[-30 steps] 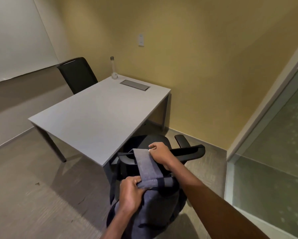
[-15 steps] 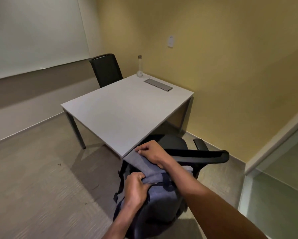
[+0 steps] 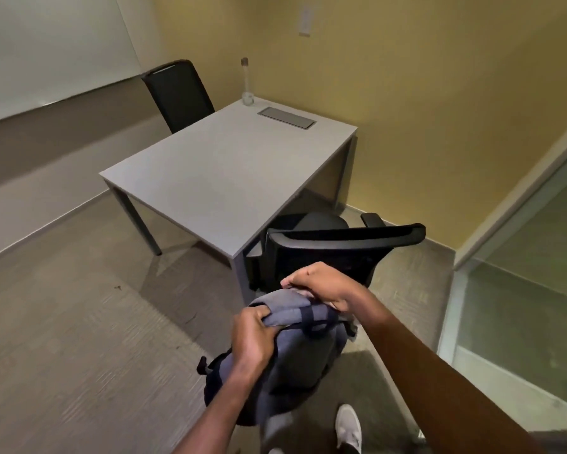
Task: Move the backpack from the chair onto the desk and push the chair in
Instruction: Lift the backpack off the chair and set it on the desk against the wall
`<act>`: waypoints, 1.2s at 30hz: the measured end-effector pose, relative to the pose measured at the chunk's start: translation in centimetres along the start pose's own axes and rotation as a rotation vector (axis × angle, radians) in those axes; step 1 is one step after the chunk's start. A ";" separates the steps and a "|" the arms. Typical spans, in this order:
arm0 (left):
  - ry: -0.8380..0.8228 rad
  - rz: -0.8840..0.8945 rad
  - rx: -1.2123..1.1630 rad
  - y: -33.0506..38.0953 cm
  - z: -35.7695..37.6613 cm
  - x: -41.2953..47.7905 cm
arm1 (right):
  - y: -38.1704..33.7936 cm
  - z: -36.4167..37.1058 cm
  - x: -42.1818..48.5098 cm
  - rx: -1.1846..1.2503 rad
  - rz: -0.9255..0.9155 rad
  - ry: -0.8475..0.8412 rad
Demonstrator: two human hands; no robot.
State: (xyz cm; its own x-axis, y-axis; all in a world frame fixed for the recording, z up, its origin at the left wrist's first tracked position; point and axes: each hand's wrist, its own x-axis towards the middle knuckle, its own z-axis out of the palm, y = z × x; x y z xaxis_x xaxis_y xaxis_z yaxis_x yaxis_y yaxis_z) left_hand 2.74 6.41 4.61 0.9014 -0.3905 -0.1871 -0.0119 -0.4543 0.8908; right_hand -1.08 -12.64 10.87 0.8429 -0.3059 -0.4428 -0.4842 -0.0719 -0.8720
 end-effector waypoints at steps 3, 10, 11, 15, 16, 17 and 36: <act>-0.076 0.045 0.025 -1.1 1.1 -0.7 | 4.9 -3.8 -4.1 0.067 -0.055 0.181; -0.239 0.110 0.117 0.3 6.2 -1.7 | 20.1 -8.8 -12.8 0.053 0.061 0.261; -0.256 0.120 0.120 0.7 7.1 -1.8 | 21.1 -9.2 -13.4 0.080 0.049 0.267; -0.337 0.194 0.139 3.4 10.6 -2.4 | 22.8 -11.8 -14.8 0.145 -0.006 0.421; -0.353 0.191 0.123 4.4 11.6 -2.7 | 23.0 -12.7 -14.9 0.145 -0.017 0.445; -0.370 0.179 0.106 5.1 12.8 -2.6 | 23.3 -13.6 -14.9 0.140 -0.025 0.483; -0.439 0.240 -0.195 24.4 33.1 3.1 | 19.1 -40.1 -10.6 0.101 -0.316 1.138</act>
State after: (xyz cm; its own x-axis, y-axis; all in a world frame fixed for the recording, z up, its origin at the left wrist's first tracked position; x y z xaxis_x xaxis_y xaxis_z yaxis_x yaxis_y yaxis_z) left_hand -9.14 -32.43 12.09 0.6172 -0.7820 -0.0874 -0.0770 -0.1706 0.9823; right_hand -28.72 -48.87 7.26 0.2031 -0.9603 0.1911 -0.2278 -0.2362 -0.9446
